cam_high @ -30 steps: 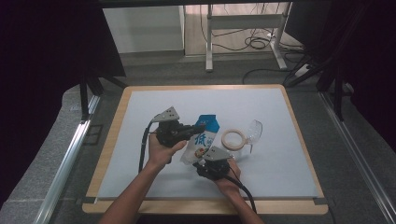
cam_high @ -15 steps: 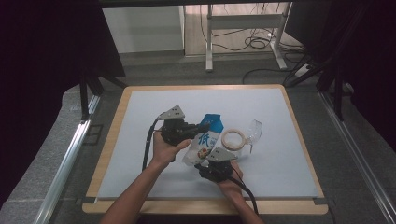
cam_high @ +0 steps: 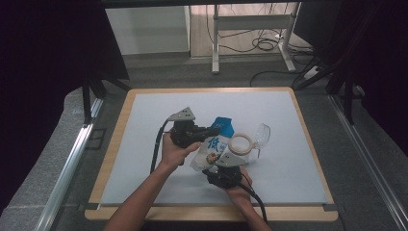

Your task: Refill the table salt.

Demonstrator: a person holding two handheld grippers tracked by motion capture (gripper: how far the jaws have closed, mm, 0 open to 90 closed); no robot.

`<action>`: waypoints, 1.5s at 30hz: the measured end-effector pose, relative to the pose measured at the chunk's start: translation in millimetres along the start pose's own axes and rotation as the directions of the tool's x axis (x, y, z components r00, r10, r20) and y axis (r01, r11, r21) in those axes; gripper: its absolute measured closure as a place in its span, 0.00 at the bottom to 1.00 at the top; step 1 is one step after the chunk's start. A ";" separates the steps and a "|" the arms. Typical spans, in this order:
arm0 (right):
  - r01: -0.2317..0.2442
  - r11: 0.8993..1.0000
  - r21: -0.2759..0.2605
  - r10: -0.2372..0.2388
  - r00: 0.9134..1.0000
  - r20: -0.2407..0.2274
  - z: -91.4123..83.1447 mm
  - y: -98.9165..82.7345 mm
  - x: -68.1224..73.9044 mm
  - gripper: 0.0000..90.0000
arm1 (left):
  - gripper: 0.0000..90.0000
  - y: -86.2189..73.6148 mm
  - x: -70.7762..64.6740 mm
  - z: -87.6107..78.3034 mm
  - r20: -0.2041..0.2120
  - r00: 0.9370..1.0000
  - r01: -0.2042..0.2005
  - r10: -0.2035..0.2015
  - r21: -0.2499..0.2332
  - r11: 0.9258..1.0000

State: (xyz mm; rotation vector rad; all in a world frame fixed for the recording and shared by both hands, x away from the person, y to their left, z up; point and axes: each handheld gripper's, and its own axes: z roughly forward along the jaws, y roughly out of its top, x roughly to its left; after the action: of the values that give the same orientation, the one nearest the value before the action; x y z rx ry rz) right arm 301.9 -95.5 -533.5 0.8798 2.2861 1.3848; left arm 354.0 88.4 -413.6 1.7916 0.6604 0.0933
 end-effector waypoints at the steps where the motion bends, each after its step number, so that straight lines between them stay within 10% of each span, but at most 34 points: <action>1: -0.001 1.000 0.003 0.001 1.000 -0.001 -0.1 0.0 0.0 0.58 | 1.00 0.1 0.2 0.4 0.001 1.000 0.001 -0.001 0.000 1.000; 45: -0.050 0.998 -0.030 0.049 0.999 -0.023 -3.3 1.1 4.7 0.59 | 1.00 12.3 8.5 27.4 0.011 1.000 -0.011 0.010 0.080 0.997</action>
State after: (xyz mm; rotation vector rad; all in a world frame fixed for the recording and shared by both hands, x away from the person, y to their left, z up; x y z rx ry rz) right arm 296.9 -94.3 -530.8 0.9216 2.2675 1.4531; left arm 376.4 66.7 -413.8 1.8719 0.6554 0.0647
